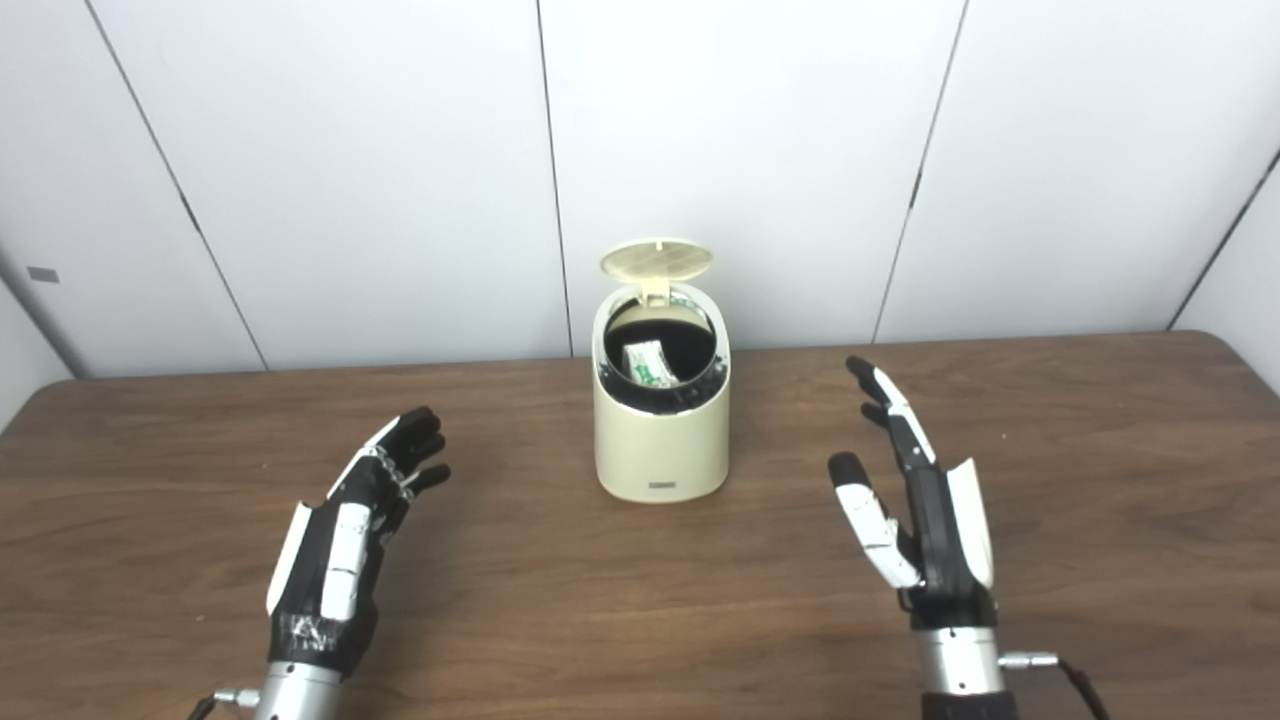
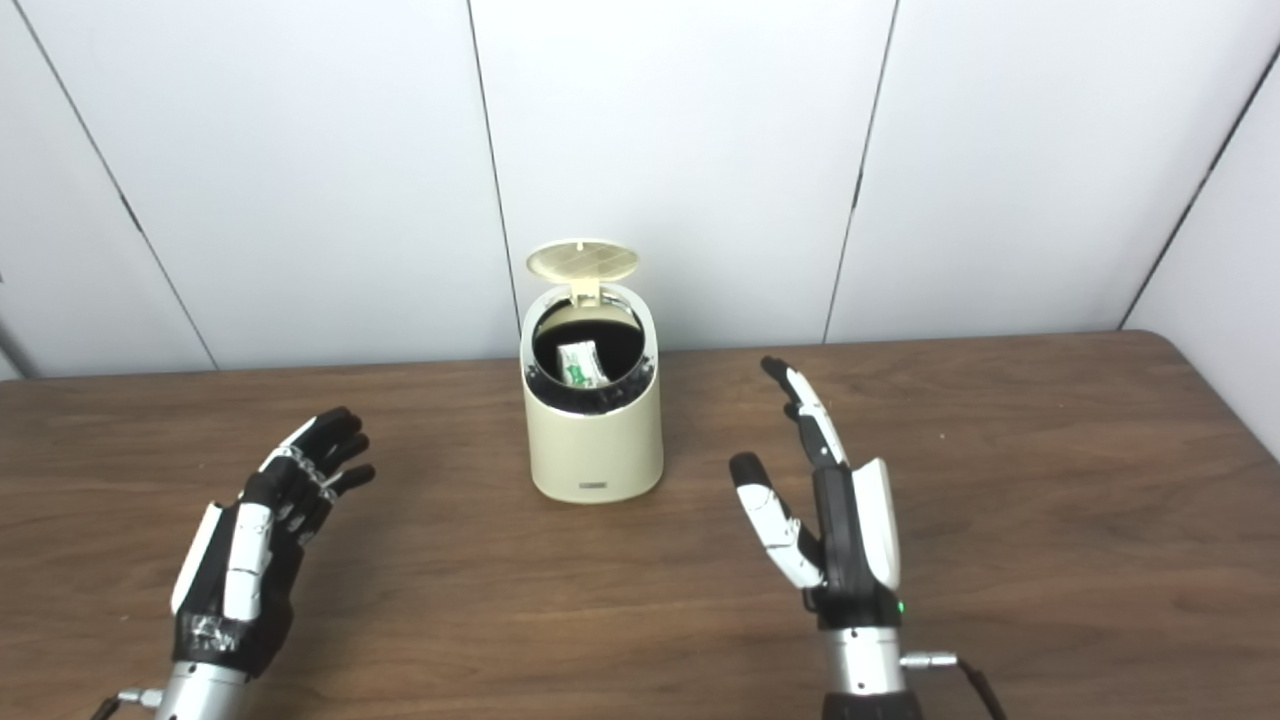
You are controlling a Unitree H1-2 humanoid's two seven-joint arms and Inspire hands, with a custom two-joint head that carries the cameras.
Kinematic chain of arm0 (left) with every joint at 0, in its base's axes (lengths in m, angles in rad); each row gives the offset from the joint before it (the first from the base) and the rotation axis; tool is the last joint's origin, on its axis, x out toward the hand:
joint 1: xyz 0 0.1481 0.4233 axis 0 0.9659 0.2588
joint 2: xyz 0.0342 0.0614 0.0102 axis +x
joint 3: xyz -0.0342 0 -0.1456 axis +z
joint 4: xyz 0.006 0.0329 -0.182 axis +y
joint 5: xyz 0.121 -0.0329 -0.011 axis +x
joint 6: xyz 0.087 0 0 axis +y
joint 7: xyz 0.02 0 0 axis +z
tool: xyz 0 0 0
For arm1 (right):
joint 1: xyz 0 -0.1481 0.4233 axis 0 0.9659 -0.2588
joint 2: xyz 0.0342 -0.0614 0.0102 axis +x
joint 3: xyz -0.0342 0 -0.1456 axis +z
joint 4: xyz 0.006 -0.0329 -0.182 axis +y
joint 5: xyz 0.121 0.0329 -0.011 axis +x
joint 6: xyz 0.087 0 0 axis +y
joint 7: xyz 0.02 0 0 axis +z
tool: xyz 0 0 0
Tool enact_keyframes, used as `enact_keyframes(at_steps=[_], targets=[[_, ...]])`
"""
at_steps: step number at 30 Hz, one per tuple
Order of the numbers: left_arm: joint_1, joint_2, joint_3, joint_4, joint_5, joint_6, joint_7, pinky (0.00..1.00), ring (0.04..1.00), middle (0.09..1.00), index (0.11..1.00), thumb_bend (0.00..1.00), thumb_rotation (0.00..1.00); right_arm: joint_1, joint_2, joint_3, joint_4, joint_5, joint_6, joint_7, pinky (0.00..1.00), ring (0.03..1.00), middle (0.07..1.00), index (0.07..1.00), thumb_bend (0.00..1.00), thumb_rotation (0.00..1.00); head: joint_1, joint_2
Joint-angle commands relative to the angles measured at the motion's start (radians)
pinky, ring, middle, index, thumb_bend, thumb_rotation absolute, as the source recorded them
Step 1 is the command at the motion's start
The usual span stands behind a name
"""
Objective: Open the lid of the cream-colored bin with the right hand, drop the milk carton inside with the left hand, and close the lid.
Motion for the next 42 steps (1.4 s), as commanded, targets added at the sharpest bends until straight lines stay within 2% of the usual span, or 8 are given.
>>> enact_keyframes(at_steps=[1,3,8,16,26,32,35,42], targets=[[-0.017,-0.017,0.011,-0.008,0.001,-0.016,-0.031,0.87,0.901,0.908,0.928,0.65,0.94,-0.075,-0.034,-0.006,-0.099,-0.027,0.040,0.064,0.88,0.948,0.960,0.946,0.55,0.99,-0.003,0.003],[-0.010,-0.033,0.014,0.004,0.003,-0.016,-0.051,0.89,0.911,0.916,0.941,0.67,0.94,-0.123,-0.085,-0.013,-0.163,-0.044,0.123,0.151,0.89,0.972,0.989,0.981,0.64,1.00,0.001,0.005],[-0.007,-0.064,0.032,0.030,0.028,-0.022,-0.078,0.88,0.908,0.919,0.943,0.70,0.92,-0.231,-0.188,-0.017,-0.285,-0.101,0.302,0.347,0.93,0.998,1.000,1.000,0.69,1.00,0.002,0.005],[-0.007,-0.095,0.043,0.077,0.070,-0.021,-0.101,0.89,0.923,0.923,0.937,0.71,0.92,-0.455,-0.292,0.007,-0.357,-0.192,0.555,0.644,0.81,0.941,0.950,0.959,0.81,1.00,0.015,-0.009],[-0.009,-0.140,0.066,0.113,0.081,-0.004,-0.101,0.90,0.916,0.918,0.922,0.71,0.94,-0.590,-0.319,0.068,-0.246,-0.236,0.575,0.729,0.82,0.927,0.945,0.933,0.79,1.00,0.036,-0.035],[-0.014,-0.163,0.067,0.127,0.090,-0.009,-0.101,0.87,0.891,0.896,0.888,0.69,0.92,-0.641,-0.320,0.106,-0.134,-0.232,0.528,0.704,0.85,0.950,0.934,0.931,0.79,1.00,0.050,-0.044],[-0.015,-0.172,0.067,0.127,0.098,-0.010,-0.098,0.87,0.886,0.890,0.878,0.68,0.91,-0.666,-0.325,0.131,-0.094,-0.252,0.522,0.714,0.90,0.965,0.932,0.943,0.87,1.00,0.053,-0.044],[-0.017,-0.194,0.068,0.119,0.110,-0.001,-0.096,0.87,0.894,0.885,0.873,0.71,0.94,-0.727,-0.303,0.169,-0.017,-0.251,0.518,0.706,0.95,0.989,0.935,0.941,0.82,1.00,0.067,-0.045]])
